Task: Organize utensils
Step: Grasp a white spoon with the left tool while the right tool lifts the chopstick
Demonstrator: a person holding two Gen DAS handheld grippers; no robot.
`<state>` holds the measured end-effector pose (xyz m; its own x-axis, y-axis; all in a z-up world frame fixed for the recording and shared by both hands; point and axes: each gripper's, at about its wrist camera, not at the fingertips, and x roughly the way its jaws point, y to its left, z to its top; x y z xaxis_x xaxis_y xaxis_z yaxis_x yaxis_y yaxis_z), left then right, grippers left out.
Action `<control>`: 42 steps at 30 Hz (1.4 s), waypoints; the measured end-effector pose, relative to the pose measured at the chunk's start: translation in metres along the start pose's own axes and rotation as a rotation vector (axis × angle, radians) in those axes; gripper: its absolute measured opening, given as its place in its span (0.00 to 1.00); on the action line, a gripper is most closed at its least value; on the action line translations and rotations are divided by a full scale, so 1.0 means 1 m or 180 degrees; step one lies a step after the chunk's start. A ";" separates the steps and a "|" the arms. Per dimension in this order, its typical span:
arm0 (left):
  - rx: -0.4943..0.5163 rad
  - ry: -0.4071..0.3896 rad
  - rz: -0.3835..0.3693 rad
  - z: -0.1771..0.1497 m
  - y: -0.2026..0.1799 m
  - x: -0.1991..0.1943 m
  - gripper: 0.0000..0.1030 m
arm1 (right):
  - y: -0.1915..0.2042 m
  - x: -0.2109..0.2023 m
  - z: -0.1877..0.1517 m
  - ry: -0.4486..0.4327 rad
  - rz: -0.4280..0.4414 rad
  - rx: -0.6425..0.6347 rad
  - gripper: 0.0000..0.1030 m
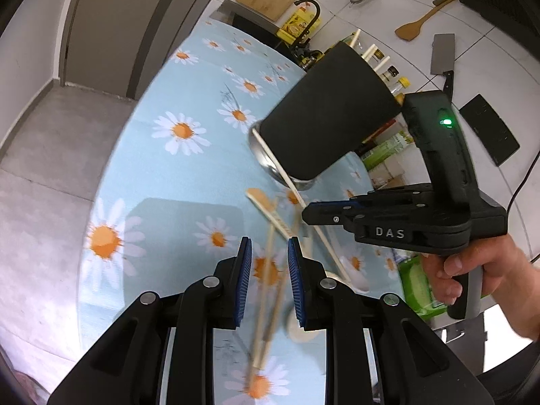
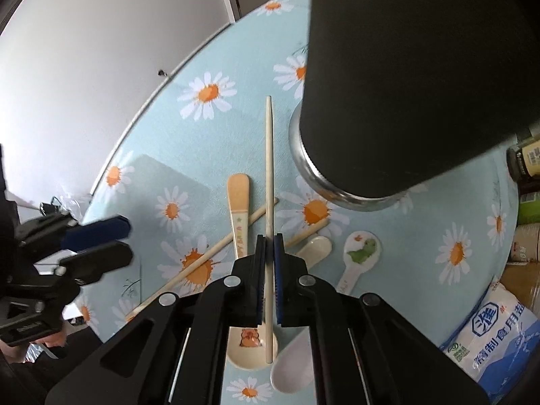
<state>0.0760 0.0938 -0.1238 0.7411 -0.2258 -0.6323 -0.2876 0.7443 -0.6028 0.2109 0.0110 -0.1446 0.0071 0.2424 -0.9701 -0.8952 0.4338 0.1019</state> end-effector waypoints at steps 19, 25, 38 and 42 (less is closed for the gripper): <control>-0.0985 0.0792 -0.0074 0.004 -0.015 0.073 0.20 | -0.034 -0.091 -0.066 -0.0719 0.0495 0.0318 0.05; -0.1156 0.0883 0.0068 0.005 -0.017 0.084 0.20 | -0.040 -0.105 -0.084 -0.0857 0.0659 0.0375 0.05; -0.1175 0.0853 0.0310 0.004 -0.020 0.101 0.08 | -0.062 -0.116 -0.109 -0.1037 0.0892 0.0545 0.05; -0.1227 0.0797 0.0291 0.003 -0.019 0.098 0.07 | -0.068 -0.114 -0.114 -0.1059 0.0954 0.0577 0.05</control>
<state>0.1561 0.0594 -0.1722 0.5466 -0.3500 -0.7607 -0.5845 0.4911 -0.6459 0.2206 -0.1449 -0.0663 -0.0709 0.6314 -0.7722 -0.7878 0.4394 0.4316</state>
